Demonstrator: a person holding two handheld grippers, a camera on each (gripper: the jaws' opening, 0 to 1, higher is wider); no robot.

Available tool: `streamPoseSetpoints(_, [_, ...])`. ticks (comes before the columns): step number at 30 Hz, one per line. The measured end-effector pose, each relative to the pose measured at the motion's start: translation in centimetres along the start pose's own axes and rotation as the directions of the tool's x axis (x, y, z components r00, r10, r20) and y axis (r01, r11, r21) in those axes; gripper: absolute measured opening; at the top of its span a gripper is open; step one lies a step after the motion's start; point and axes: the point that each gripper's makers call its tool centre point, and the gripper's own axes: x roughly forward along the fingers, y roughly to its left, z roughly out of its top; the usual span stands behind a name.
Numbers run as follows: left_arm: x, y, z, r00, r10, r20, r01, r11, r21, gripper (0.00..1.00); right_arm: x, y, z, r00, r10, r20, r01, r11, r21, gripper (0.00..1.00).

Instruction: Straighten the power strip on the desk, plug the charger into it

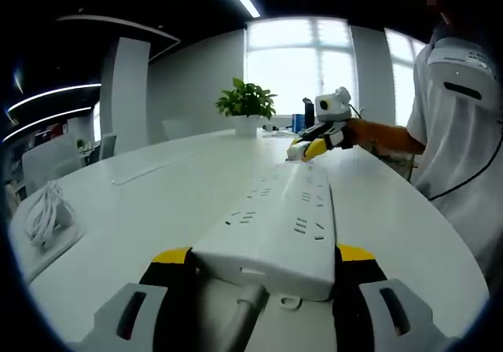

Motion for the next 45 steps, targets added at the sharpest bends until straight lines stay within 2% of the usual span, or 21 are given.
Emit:
streamPoseSetpoints(5, [-0.1, 0.0, 0.0, 1.0, 0.001, 0.0, -0.001, 1.0, 0.0, 0.7, -0.4, 2.9, 2.5, 0.996, 0.012, -0.086, -0.013, 1.0, -0.014, 0.26])
streamPoseSetpoints(8, [-0.1, 0.0, 0.0, 1.0, 0.003, -0.002, -0.003, 1.0, -0.003, 0.7, 0.0, 4.6, 3.6, 0.991, -0.003, -0.131, -0.002, 0.999, -0.04, 0.26])
streamPoseSetpoints(12, [-0.2, 0.0, -0.1, 1.0, 0.004, -0.001, -0.004, 1.0, -0.003, 0.7, 0.7, 5.8, 3.0, 0.974, -0.01, -0.228, 0.021, 0.999, 0.044, 0.26])
streamPoseSetpoints(13, [-0.2, 0.0, -0.1, 1.0, 0.004, -0.001, -0.004, 1.0, -0.002, 0.7, 0.8, 5.8, 2.8, 0.971, -0.015, -0.239, 0.032, 0.997, 0.066, 0.26])
streamPoseSetpoints(15, [-0.2, 0.0, -0.1, 1.0, 0.004, -0.001, -0.004, 1.0, -0.002, 0.7, 1.3, 5.9, 1.6, 0.953, -0.014, -0.301, 0.061, 0.987, 0.147, 0.26])
streamPoseSetpoints(18, [-0.3, 0.0, -0.1, 1.0, 0.005, -0.001, -0.005, 1.0, -0.002, 0.7, 1.8, 5.9, 0.7, 0.939, -0.018, -0.342, 0.091, 0.975, 0.201, 0.26])
streamPoseSetpoints(24, [-0.4, 0.0, -0.1, 1.0, 0.005, -0.002, -0.005, 1.0, -0.003, 0.7, 2.4, 5.7, 0.9, 0.927, -0.049, -0.372, 0.135, 0.969, 0.209, 0.26])
streamPoseSetpoints(26, [-0.4, 0.0, -0.1, 1.0, 0.005, -0.004, -0.005, 1.0, -0.004, 0.7, 2.4, 5.8, 0.8, 0.908, -0.056, -0.414, 0.153, 0.967, 0.205, 0.26])
streamPoseSetpoints(27, [-0.4, 0.0, -0.1, 1.0, 0.006, -0.005, -0.006, 1.0, -0.003, 0.7, 2.5, 5.9, 1.0, 0.908, -0.057, -0.415, 0.155, 0.966, 0.206, 0.26])
streamPoseSetpoints(30, [-0.4, 0.0, 0.0, 1.0, 0.006, -0.005, -0.006, 1.0, -0.003, 0.7, 2.3, 5.8, 0.9, 0.884, -0.058, -0.463, 0.171, 0.964, 0.205, 0.26])
streamPoseSetpoints(34, [-0.4, 0.0, 0.0, 1.0, 0.007, -0.006, -0.007, 1.0, -0.003, 0.7, 2.2, 5.8, 0.9, 0.866, -0.058, -0.496, 0.2, 0.951, 0.237, 0.26])
streamPoseSetpoints(35, [-0.4, 0.0, 0.0, 1.0, 0.007, -0.007, -0.007, 1.0, -0.003, 0.7, 1.9, 5.9, 0.6, 0.852, -0.054, -0.52, 0.207, 0.948, 0.24, 0.26])
streamPoseSetpoints(37, [-0.3, 0.0, 0.1, 1.0, 0.007, -0.007, -0.007, 1.0, -0.003, 0.7, 1.8, 6.0, 0.3, 0.84, -0.056, -0.539, 0.215, 0.948, 0.236, 0.26])
streamPoseSetpoints(39, [-0.3, 0.0, 0.1, 1.0, 0.007, -0.007, -0.007, 1.0, -0.002, 0.7, 1.8, 5.9, 0.4, 0.835, -0.057, -0.547, 0.223, 0.944, 0.242, 0.26])
streamPoseSetpoints(44, [-0.1, 0.0, 0.1, 1.0, 0.008, -0.009, -0.008, 1.0, -0.003, 0.7, 2.0, 5.6, 0.7, 0.815, -0.069, -0.575, 0.28, 0.916, 0.287, 0.26])
streamPoseSetpoints(45, [-0.1, 0.0, 0.1, 1.0, 0.011, -0.01, -0.011, 1.0, -0.004, 0.7, 1.8, 5.6, 0.4, 0.8, -0.068, -0.596, 0.319, 0.89, 0.327, 0.26])
